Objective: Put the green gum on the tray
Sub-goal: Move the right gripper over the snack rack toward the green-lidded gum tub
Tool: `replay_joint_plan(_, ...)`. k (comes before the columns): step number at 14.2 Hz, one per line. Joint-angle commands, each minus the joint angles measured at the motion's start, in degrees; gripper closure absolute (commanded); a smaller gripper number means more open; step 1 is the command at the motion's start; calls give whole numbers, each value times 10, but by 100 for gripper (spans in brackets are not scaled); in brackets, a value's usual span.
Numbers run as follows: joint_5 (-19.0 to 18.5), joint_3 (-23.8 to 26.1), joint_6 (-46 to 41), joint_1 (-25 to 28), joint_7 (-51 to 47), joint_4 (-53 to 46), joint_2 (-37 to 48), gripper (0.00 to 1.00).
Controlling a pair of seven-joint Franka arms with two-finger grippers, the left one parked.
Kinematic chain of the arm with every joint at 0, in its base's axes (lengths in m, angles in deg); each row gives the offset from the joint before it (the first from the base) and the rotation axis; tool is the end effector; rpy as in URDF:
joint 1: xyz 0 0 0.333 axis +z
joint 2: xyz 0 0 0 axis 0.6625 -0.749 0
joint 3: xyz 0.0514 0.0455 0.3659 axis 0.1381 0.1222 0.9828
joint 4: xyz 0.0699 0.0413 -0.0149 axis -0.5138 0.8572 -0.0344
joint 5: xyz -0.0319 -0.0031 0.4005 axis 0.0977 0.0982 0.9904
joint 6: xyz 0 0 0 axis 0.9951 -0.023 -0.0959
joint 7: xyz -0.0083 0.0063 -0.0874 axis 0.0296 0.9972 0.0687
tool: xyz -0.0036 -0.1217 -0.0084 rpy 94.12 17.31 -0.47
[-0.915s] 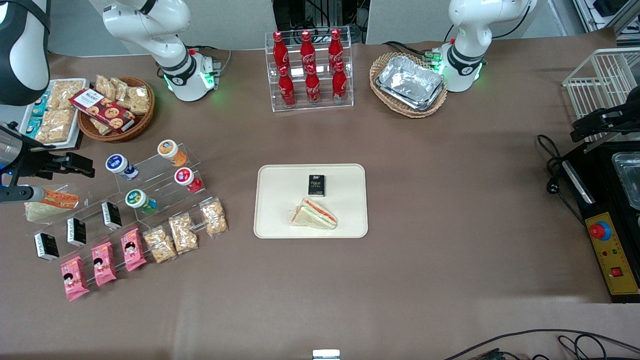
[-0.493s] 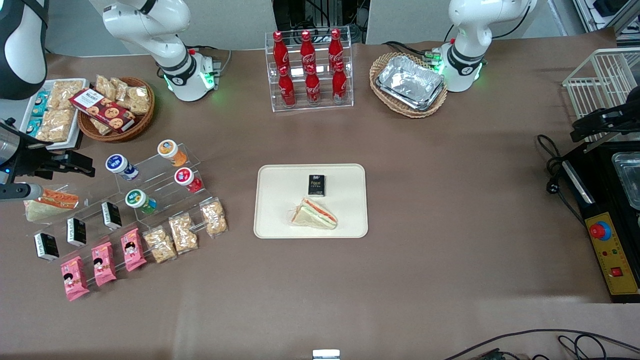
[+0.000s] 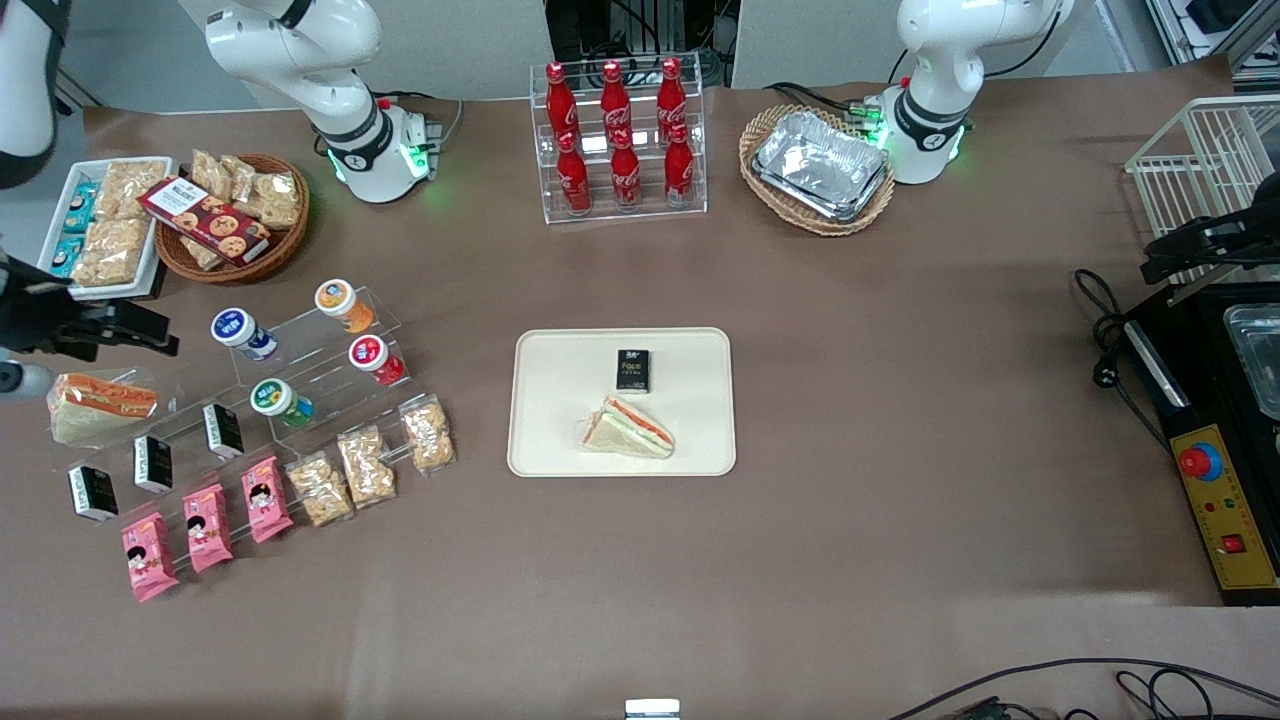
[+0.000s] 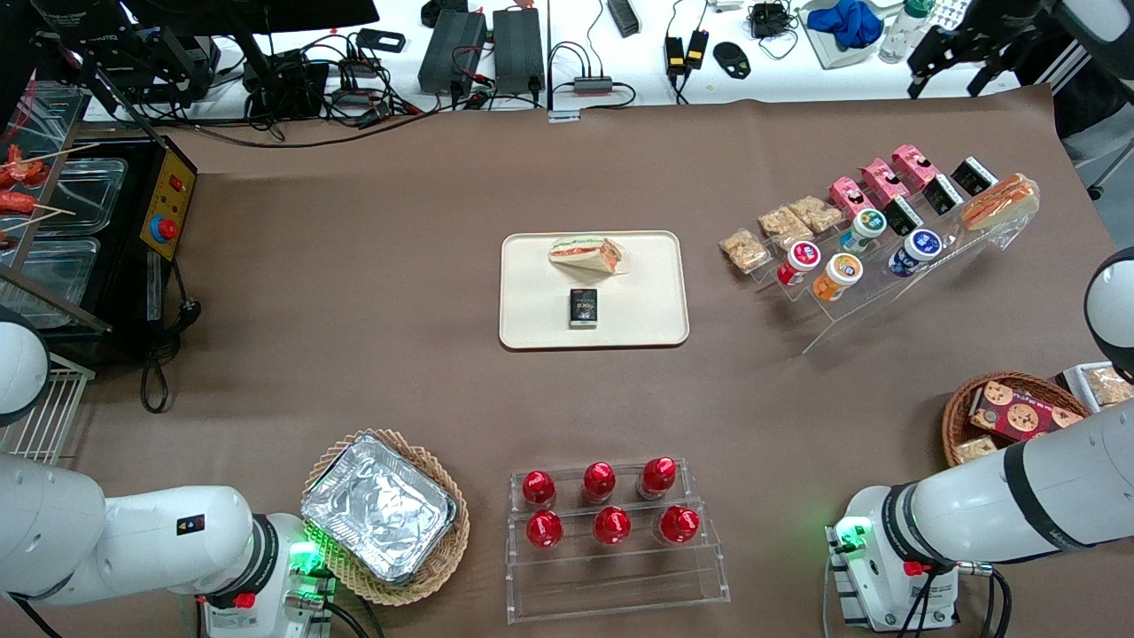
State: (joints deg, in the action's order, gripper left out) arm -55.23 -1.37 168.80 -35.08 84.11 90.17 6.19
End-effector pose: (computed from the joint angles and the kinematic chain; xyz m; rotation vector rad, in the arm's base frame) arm 0.5853 -0.0466 0.6415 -3.1004 -0.0067 0.0823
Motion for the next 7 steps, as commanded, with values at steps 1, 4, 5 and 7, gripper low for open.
replay_joint_plan(1,14,-12,1,-2,15,7,27,0)
replay_joint_plan(4,12,-16,-2,-2,27,14,37,0)
replay_joint_plan(5,12,-18,-2,-2,42,23,42,0)
replay_joint_plan(7,13,-25,-2,-4,54,27,44,0)
